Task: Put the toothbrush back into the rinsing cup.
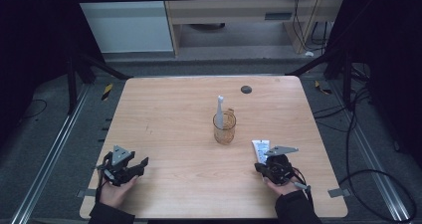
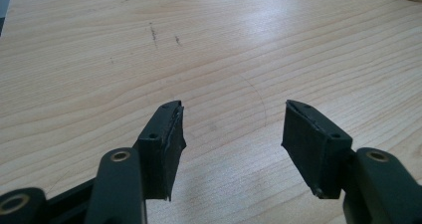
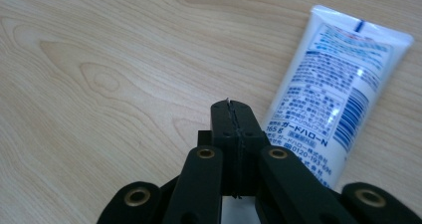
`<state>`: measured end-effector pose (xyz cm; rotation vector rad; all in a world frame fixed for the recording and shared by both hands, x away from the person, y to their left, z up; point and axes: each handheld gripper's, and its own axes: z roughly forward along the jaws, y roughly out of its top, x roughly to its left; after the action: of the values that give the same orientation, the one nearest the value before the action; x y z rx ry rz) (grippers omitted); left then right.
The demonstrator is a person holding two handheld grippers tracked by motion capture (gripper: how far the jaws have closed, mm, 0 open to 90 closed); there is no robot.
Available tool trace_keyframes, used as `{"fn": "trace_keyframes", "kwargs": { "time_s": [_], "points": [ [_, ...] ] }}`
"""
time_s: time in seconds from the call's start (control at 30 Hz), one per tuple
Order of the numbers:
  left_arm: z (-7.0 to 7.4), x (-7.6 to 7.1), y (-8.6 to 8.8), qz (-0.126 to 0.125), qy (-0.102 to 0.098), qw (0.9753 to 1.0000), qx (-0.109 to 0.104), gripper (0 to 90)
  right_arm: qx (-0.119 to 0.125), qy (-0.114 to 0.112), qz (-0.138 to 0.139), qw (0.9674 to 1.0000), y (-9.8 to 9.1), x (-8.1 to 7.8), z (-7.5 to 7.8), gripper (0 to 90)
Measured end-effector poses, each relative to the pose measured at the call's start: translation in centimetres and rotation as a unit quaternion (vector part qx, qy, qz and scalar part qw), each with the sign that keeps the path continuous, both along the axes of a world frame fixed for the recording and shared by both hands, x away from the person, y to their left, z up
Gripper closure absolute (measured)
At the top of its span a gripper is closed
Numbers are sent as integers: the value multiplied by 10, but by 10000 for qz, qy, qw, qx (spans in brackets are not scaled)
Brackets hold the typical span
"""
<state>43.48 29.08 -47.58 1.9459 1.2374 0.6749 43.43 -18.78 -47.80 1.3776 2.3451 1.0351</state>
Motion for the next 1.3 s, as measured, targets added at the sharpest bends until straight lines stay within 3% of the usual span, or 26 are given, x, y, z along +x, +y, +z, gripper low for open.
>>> {"fn": "trace_keyframes", "kwargs": {
  "time_s": [0.63,0.8,1.07,1.17,1.27,1.3],
  "points": [
    [0,0,0,-6,10,10000,-1,407,-192,-21,-209,9996,-20,-9,0,900],
    [0,0,0,-15,7,10000,-3,407,-179,-135,-196,9996,-19,-10,6,898],
    [-1,1,0,-23,25,10000,-9,405,-234,-463,-316,9982,-22,0,28,754],
    [-1,1,0,-30,28,10000,-8,404,-277,-449,-339,9980,-23,3,31,681],
    [-1,2,0,-32,33,10000,-7,404,-443,-446,-365,9974,-22,9,33,574],
    [-1,2,0,-30,29,10000,-9,404,-532,-352,-354,9973,-22,13,34,528]
  ]
}}
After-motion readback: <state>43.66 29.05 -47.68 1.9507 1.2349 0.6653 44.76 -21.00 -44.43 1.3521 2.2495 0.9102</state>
